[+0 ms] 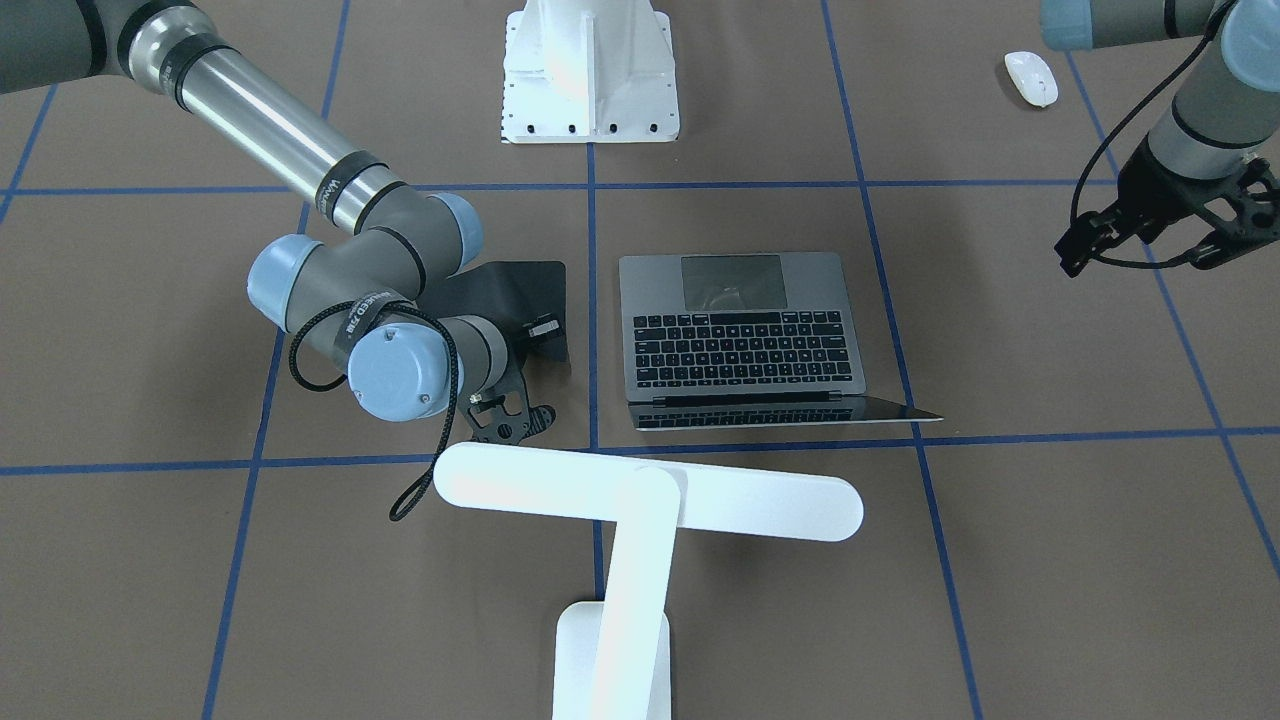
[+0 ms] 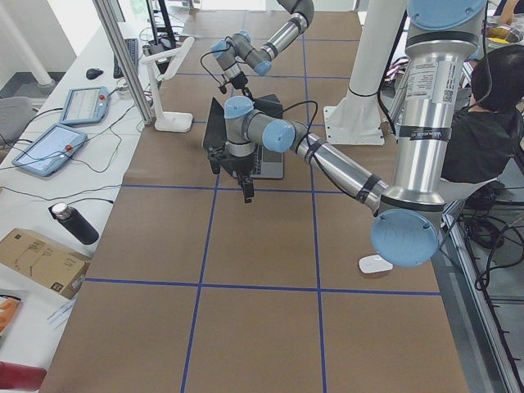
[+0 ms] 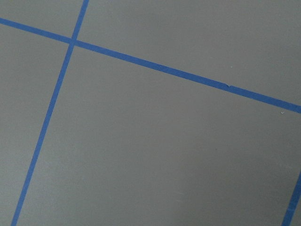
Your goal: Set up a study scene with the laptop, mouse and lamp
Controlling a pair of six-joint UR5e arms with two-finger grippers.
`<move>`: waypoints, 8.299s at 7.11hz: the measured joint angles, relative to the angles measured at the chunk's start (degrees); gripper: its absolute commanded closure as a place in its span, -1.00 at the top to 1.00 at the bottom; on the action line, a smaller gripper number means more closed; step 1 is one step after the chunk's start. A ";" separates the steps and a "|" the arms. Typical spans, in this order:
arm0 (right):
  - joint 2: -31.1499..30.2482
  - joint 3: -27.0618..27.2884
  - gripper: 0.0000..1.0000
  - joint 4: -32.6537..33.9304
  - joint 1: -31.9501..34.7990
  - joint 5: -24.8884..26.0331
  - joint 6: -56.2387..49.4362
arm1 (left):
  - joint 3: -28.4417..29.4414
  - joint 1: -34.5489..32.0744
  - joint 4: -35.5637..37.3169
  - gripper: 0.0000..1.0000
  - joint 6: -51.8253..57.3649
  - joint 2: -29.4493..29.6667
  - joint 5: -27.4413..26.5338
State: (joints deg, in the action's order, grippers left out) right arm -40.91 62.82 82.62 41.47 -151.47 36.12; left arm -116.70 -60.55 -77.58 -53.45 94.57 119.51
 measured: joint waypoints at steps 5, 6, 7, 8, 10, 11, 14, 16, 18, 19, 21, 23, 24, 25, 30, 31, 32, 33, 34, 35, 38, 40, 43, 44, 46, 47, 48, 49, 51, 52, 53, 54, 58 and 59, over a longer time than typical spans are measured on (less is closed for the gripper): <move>-0.26 -0.99 -1.00 -1.58 -0.02 0.21 0.01 | 0.62 0.00 -0.11 0.99 0.01 0.07 -0.04; -0.37 -0.92 -1.00 -1.59 0.00 0.21 0.01 | 0.65 0.02 -0.11 0.99 0.01 0.08 -0.06; -0.41 -0.88 0.09 -1.59 0.01 0.21 0.01 | 0.68 0.02 -0.11 0.99 0.01 0.09 -0.06; -0.45 -0.87 0.70 -1.59 0.01 0.21 0.01 | 0.68 0.02 -0.12 0.99 0.01 0.09 -0.05; -0.48 -0.83 0.72 -1.71 0.01 0.21 0.01 | 0.87 0.02 -0.12 0.99 0.01 0.09 -0.05; -0.51 -0.80 0.74 -2.13 0.04 0.21 0.01 | 1.08 0.01 -0.24 0.99 0.01 0.11 -0.04; -0.55 -0.67 0.88 -4.39 0.56 1.30 0.01 | 1.85 -0.01 -1.02 0.99 0.01 0.20 -0.05; -0.19 -0.34 0.95 -5.20 1.09 4.34 0.03 | 2.10 -0.01 -1.08 0.99 0.01 0.25 -0.03; -0.09 -0.08 0.96 -7.69 2.74 6.55 0.16 | 2.29 0.00 -1.18 0.99 0.03 0.32 0.01; -0.28 0.76 0.97 -8.18 3.93 7.42 1.12 | 2.60 0.02 -1.76 0.99 0.11 0.25 0.02; -2.86 5.86 0.97 -8.33 7.29 8.81 6.93 | 3.08 0.01 -5.04 0.99 2.31 -1.87 0.10; -9.08 12.79 0.97 -7.85 11.04 10.27 9.12 | 2.72 -0.06 -11.72 0.99 7.18 -8.53 0.52; -11.66 14.59 0.97 -7.62 12.74 10.64 9.32 | 2.20 -0.08 -16.67 0.99 8.22 -13.25 1.65; -13.20 15.62 0.97 -6.50 14.38 10.78 9.38 | 1.76 -0.12 -21.21 0.99 8.41 -17.89 4.20; -21.68 25.76 0.97 2.83 18.10 12.38 9.25 | 3.56 4.98 -47.83 0.99 -3.51 -38.64 8.15; -22.68 26.65 0.97 2.93 18.07 13.13 9.24 | 4.90 8.42 -52.27 0.99 -6.97 -40.11 7.94; -23.41 27.53 0.97 2.97 17.99 13.54 9.25 | 7.45 12.88 -59.32 0.99 -11.85 -41.40 6.74; -23.98 28.32 0.97 2.98 17.88 13.73 9.29 | 10.52 17.73 -67.32 0.99 -16.65 -42.79 4.24; -24.28 28.83 0.97 2.98 17.70 14.03 9.31 | 13.32 21.33 -74.49 0.99 -19.97 -44.35 1.70; -24.65 29.55 0.97 3.00 17.38 14.86 9.32 | 15.11 23.19 -80.44 0.99 -21.42 -46.11 0.25; -25.75 31.32 0.97 3.07 16.48 16.48 9.32 | 16.20 27.03 -87.78 0.99 -23.47 -48.56 -0.97; -26.81 32.08 0.97 3.07 16.42 16.62 9.32 | 16.21 36.32 -88.34 0.99 -30.53 -48.33 -6.12; -27.73 32.56 0.97 2.99 16.42 16.64 9.13 | 14.29 57.52 -91.56 0.99 -46.85 -48.75 -18.69; -27.81 32.60 0.97 2.99 16.42 16.64 9.08 | 13.01 59.42 -92.27 0.99 -48.11 -50.23 -19.46; -27.92 32.63 0.97 2.98 16.29 16.64 9.08 | 12.19 60.65 -93.26 0.99 -48.53 -52.71 -19.67; -27.96 32.63 0.98 2.98 16.21 16.64 9.12 | 12.19 61.41 -93.37 0.99 -48.61 -53.15 -19.69; -27.98 32.63 0.97 2.98 16.12 16.64 9.14 | 12.19 62.20 -93.34 0.99 -48.78 -53.17 -19.75; -27.99 32.63 0.98 2.98 16.07 16.64 9.14 | 12.24 63.06 -93.22 0.99 -49.22 -53.06 -19.85; -28.00 32.63 0.97 2.98 15.93 16.70 9.15 | 12.41 66.46 -93.04 0.99 -51.14 -52.86 -20.22; -27.99 32.63 0.98 2.98 15.85 16.72 9.15 | 12.47 68.39 -93.02 0.99 -52.04 -52.69 -20.36; -28.02 32.63 0.97 2.98 15.77 16.77 9.15 | 12.51 69.96 -93.02 0.99 -52.74 -52.54 -20.42; -28.05 32.63 0.97 2.98 15.68 16.87 9.17 | 12.56 71.12 -93.02 0.99 -53.04 -52.44 -20.45; -28.47 32.63 0.98 2.98 15.28 17.56 9.23 | 13.79 74.08 -93.04 0.99 -53.25 -52.12 -20.46; -28.50 32.65 0.97 2.96 15.19 17.76 9.24 | 14.17 74.26 -93.05 0.99 -53.27 -51.79 -20.46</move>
State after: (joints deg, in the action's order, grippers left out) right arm -69.41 95.47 85.59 56.66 -133.71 45.35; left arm -102.53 13.71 -170.63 -106.72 42.78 99.05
